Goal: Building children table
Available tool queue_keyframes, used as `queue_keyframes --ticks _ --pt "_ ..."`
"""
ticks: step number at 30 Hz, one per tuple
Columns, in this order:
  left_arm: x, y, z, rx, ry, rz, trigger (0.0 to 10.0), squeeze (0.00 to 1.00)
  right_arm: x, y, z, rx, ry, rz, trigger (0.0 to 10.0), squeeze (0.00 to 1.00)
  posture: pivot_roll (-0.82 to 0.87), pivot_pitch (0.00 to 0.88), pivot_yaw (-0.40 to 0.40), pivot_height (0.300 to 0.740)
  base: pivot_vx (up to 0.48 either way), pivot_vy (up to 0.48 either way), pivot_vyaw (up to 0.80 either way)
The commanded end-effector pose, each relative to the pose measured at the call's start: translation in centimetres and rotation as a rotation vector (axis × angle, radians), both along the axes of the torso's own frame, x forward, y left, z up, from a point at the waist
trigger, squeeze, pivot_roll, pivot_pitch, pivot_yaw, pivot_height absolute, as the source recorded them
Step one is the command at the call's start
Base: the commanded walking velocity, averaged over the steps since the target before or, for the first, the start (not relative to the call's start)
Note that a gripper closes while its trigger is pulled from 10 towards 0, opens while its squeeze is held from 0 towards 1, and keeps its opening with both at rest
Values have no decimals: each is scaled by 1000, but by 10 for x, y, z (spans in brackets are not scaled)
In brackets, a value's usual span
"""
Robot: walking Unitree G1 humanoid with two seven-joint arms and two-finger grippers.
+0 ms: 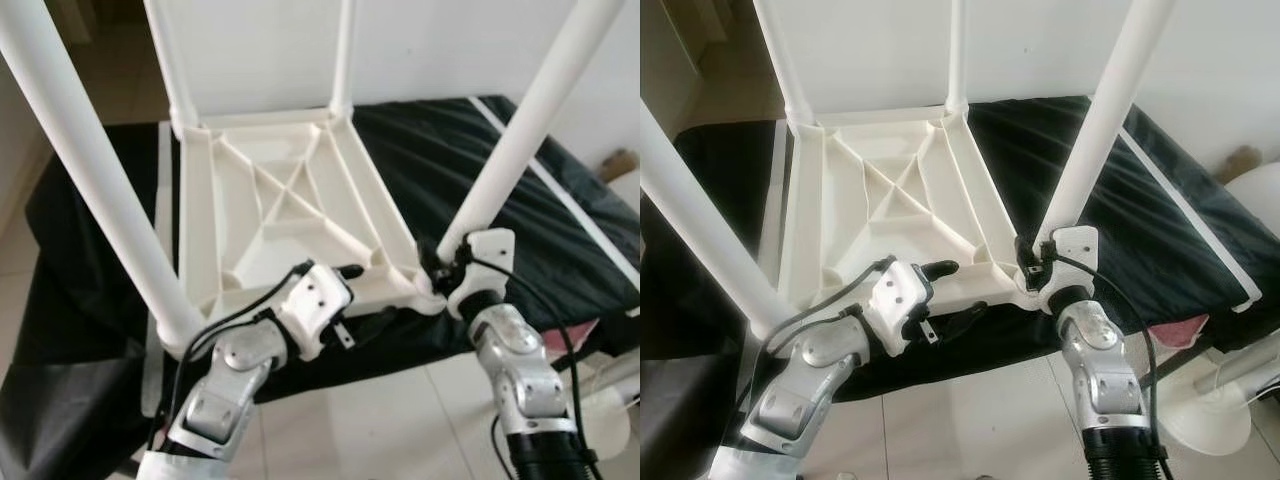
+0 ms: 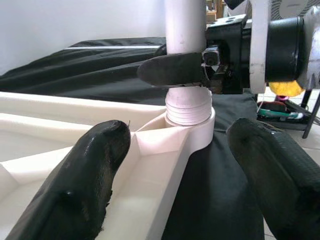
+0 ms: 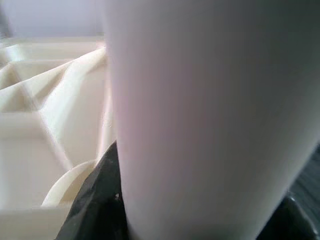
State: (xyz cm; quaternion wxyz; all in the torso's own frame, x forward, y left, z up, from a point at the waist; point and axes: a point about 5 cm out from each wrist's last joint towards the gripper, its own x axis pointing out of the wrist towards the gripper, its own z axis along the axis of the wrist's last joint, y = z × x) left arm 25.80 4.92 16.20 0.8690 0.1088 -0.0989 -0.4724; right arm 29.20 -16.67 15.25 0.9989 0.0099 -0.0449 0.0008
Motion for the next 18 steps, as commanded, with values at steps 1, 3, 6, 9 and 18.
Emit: queue_keyframes --ticks 1,3,6,9,18 --pt "4 1 -2 -23 -7 98 10000 0 -5 -8 -20 13 92 -106 10000 0 -28 70 -43 740 0 0 0" --pt "3 1 -3 -23 -11 96 10000 0 -6 -3 -24 38 102 -178 10000 0 -30 71 -42 740 0 0 0" --pt "2 -1 -2 -28 -12 87 10000 0 -3 14 -27 96 114 -208 10000 0 -27 72 -42 740 0 0 0" --pt "2 -2 -2 -31 -13 85 10000 0 -2 27 -23 121 101 -166 10000 0 -29 74 -40 740 0 0 0" --pt "4 -1 -1 -28 -25 85 10000 0 -3 23 -18 121 75 -150 10000 0 -25 62 -37 740 0 0 0"
